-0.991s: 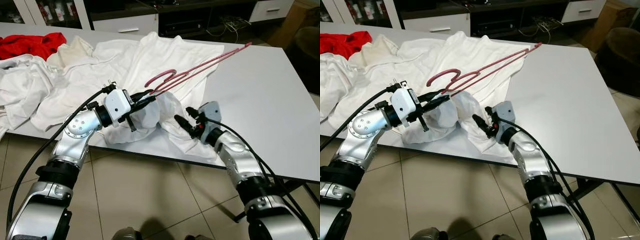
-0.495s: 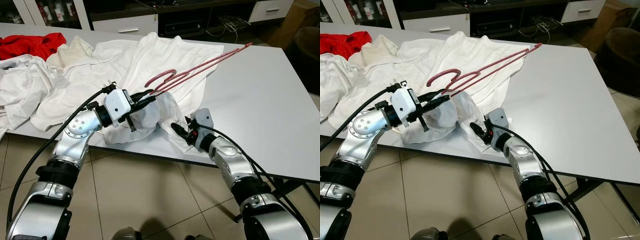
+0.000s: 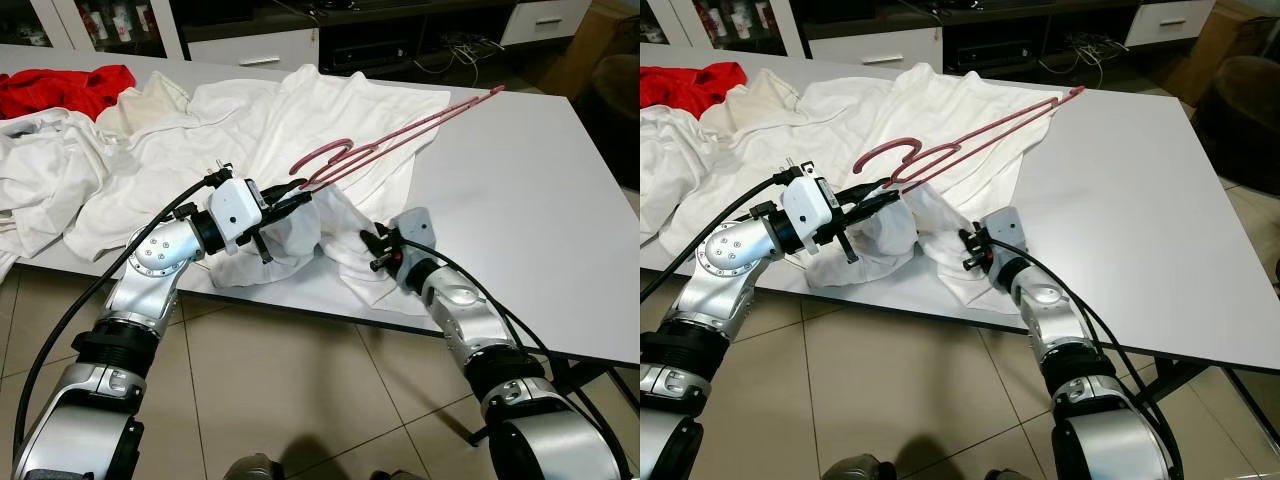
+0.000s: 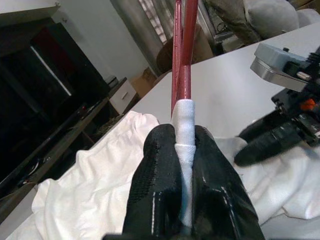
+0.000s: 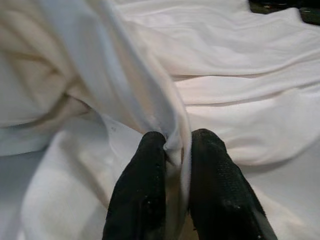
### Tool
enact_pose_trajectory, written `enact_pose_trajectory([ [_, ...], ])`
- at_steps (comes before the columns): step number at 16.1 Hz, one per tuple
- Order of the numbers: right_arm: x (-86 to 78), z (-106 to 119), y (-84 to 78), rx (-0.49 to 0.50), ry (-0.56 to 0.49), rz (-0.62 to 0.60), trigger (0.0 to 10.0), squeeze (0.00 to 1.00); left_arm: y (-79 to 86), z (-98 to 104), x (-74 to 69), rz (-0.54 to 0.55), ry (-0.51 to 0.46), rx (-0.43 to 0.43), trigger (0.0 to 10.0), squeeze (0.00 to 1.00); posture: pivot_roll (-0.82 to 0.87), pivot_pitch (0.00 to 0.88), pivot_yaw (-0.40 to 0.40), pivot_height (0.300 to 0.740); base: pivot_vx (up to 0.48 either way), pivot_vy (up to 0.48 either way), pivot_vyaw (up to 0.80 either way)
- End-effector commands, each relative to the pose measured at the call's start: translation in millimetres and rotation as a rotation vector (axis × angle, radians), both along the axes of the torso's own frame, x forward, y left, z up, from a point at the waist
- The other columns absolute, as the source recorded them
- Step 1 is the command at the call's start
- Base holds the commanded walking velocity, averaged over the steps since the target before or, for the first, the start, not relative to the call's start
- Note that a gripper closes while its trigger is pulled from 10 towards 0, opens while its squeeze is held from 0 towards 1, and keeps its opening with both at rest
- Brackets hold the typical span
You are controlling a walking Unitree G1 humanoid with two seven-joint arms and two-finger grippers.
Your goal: Hang hanger
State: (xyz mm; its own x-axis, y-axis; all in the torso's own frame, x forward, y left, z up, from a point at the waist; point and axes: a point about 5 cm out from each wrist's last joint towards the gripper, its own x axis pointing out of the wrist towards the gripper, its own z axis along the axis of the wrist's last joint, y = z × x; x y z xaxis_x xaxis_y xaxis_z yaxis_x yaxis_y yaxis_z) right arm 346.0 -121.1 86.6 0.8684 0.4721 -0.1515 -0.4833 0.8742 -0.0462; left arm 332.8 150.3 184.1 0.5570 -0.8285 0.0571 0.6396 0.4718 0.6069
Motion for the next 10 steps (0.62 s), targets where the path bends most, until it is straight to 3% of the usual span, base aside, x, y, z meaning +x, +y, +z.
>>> enact_pose_trajectory([
  [1,5.6,9,-9.2,-0.01,-0.04,-0.049,0.0,0.0,-2.5,6,-1.1,-0.019,-0.032,0.005,0.0,0.0,0.15,0.019,0.0,0.74,0.0,0.0,0.0],
  [8,7.1,23,-26.7,0.059,-0.104,-0.09,0.0,0.0,-2.7,6,-0.5,-0.021,-0.034,0.007,0.0,0.0,0.15,0.017,0.003,0.74,0.0,0.0,0.0],
  [10,9.5,38,-36.8,0.129,-0.149,-0.093,0.0,0.0,-2.7,5,-1.1,-0.025,-0.029,0.012,0.0,0.0,0.15,0.018,0.003,0.74,0.0,0.0,0.0],
])
